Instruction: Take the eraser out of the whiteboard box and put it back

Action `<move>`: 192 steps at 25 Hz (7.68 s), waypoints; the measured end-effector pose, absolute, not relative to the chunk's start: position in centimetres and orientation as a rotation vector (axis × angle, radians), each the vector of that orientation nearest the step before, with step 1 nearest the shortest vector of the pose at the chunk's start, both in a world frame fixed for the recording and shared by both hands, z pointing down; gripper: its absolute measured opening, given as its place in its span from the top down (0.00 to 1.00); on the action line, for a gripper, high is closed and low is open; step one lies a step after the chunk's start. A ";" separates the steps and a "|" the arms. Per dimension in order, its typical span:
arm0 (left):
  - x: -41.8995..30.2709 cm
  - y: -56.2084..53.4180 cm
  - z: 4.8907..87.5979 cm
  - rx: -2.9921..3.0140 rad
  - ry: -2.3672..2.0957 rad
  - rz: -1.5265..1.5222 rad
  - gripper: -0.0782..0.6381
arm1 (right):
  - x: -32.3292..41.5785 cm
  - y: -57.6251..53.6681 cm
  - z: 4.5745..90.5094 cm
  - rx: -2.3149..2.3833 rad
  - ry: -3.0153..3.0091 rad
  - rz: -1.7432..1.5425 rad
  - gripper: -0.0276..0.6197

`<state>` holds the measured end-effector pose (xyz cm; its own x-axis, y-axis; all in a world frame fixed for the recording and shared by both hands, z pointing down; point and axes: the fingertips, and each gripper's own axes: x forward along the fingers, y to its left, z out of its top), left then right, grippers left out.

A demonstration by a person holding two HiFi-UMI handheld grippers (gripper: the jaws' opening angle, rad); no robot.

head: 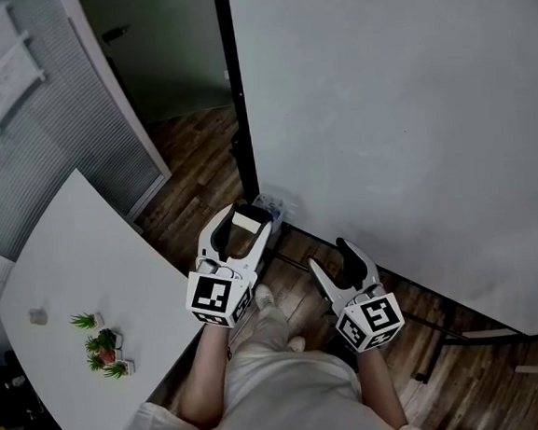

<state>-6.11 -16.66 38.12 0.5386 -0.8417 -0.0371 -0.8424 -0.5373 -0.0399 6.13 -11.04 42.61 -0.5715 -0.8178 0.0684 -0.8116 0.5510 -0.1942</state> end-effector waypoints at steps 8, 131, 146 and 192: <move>-6.0 -15.9 37.9 -2.725 1.472 0.038 0.53 | 5.9 -11.1 42.3 -1.429 2.738 -0.314 0.52; -5.3 -22.5 45.8 -2.891 1.455 -0.182 0.52 | 4.6 -16.0 46.2 -1.429 2.800 -0.468 0.53; -8.0 -18.6 41.9 -2.782 1.523 -0.105 0.68 | 3.5 -14.7 42.1 -1.467 2.739 -0.245 0.68; -11.5 -17.2 42.5 -2.732 1.681 -0.141 0.90 | 3.5 -13.4 41.2 -1.562 2.722 -0.171 0.94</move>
<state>-11.51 -17.15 42.50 0.4485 -0.8869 0.1111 -0.8930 -0.4499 0.0133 3.46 -13.39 41.22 -0.5059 -0.8608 0.0557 -0.8610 0.5000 -0.0932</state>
